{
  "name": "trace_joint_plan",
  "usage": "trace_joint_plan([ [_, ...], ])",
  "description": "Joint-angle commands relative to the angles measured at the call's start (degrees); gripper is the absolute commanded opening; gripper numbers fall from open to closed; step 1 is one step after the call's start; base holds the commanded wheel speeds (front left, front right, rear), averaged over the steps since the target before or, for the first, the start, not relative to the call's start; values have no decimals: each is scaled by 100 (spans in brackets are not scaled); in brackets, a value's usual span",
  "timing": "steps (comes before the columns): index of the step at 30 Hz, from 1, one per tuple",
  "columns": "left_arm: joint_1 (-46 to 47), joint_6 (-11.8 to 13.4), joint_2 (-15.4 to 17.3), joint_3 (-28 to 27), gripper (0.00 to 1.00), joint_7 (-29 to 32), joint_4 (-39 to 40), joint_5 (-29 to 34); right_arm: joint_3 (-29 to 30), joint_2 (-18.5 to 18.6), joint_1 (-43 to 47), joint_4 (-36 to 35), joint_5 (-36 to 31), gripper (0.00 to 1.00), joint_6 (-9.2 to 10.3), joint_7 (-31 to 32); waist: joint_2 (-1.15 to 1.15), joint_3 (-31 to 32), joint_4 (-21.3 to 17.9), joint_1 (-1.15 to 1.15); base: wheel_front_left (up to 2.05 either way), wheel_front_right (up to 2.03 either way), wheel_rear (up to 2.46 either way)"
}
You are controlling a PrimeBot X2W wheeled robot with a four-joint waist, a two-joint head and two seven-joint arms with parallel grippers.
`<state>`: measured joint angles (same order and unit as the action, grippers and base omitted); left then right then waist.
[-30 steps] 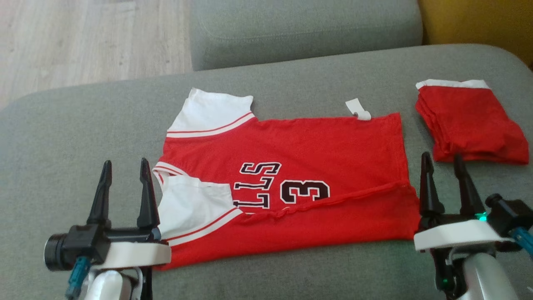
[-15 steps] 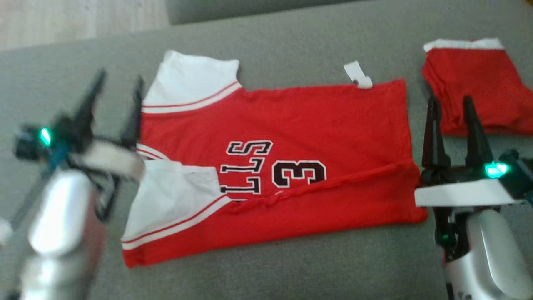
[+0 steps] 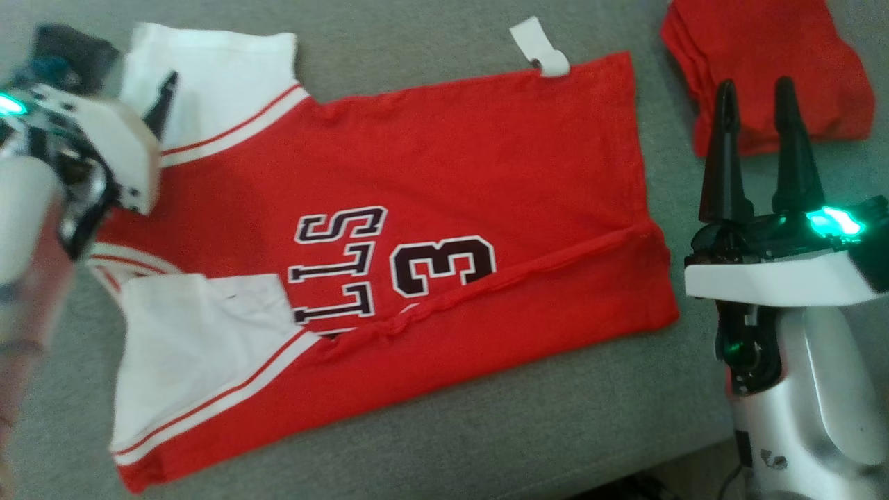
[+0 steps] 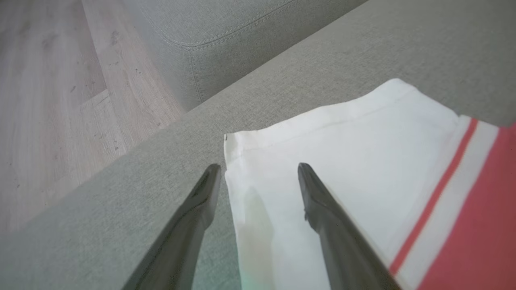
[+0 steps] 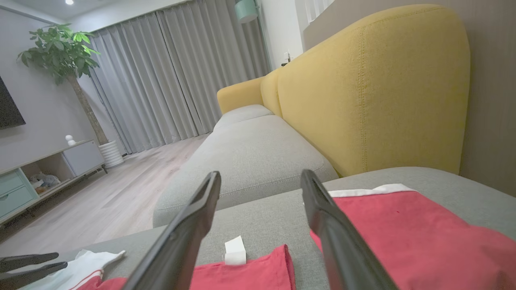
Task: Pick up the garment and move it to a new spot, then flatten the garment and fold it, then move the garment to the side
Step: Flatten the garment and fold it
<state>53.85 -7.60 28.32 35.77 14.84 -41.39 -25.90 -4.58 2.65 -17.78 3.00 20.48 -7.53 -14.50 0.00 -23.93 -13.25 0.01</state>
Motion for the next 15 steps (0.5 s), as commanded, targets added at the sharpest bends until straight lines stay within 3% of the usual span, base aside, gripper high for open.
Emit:
trace_joint_plan([
  [1, 431, 12, 426, -87, 100, 41, 97, -163, -149, 22, -72, -239, 51, 100, 4, -50, 0, -230, -246, -1, 0, 0, 0],
  [6, 820, 12, 717, 156, 100, 118, -349, -584, -228, 22, -28, -268, 70, 100, 4, -50, 0, -344, -425, -1, 0, 0, 0],
  [15, 1039, 12, 775, 548, 100, 450, -780, -1304, -76, 22, -2, -248, 222, 100, 4, -50, 0, -403, -592, -1, 0, 0, 0],
])
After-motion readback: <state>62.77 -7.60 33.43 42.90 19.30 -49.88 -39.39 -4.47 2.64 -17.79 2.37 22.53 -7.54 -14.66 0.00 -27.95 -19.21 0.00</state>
